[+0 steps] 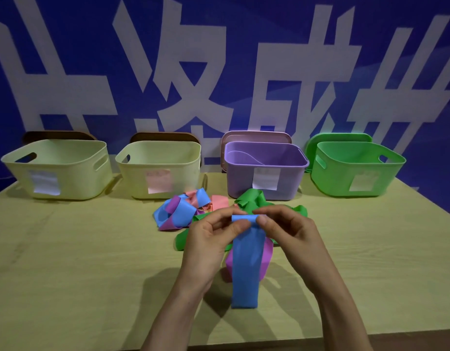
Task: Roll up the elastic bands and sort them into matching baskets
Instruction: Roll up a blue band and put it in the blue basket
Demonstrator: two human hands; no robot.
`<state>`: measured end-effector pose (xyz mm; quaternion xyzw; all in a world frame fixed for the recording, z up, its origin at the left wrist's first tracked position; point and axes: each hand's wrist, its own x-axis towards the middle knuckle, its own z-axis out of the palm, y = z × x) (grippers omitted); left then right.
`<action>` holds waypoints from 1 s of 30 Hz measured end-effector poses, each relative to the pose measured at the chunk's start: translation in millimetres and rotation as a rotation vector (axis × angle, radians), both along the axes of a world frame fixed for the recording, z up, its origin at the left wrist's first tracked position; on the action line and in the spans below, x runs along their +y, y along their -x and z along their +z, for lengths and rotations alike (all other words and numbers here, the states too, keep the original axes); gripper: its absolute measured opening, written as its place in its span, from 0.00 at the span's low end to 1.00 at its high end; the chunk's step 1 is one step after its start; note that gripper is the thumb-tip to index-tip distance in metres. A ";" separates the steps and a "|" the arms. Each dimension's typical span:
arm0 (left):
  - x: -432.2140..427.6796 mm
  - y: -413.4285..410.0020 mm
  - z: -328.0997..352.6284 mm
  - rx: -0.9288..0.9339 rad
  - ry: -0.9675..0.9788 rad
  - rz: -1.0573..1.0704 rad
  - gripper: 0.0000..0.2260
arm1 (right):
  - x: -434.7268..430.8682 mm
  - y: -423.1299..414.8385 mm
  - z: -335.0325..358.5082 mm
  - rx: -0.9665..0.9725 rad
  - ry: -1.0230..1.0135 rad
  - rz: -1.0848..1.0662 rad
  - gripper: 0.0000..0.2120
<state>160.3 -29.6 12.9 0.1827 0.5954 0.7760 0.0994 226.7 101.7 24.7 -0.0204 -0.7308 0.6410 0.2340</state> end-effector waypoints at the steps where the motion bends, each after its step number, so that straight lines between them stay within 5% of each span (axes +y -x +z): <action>1: 0.3 0.6 -0.5 0.009 0.011 0.011 0.07 | -0.2 1.0 -0.3 -0.004 -0.023 -0.012 0.06; 11: -8.2 4.9 -2.1 -0.060 0.032 -0.082 0.16 | -1.7 6.1 -3.8 0.050 0.135 -0.067 0.03; 14: -10.0 5.1 -2.9 -0.136 0.004 -0.072 0.07 | -0.9 7.1 -2.7 0.046 0.137 -0.078 0.03; 20: -13.6 7.3 -1.0 -0.150 -0.009 -0.086 0.08 | -1.8 3.0 1.0 0.040 0.151 -0.018 0.07; 30: -15.4 4.5 5.3 -0.126 -0.007 -0.099 0.10 | -1.1 2.3 5.0 0.080 -0.016 -0.001 0.15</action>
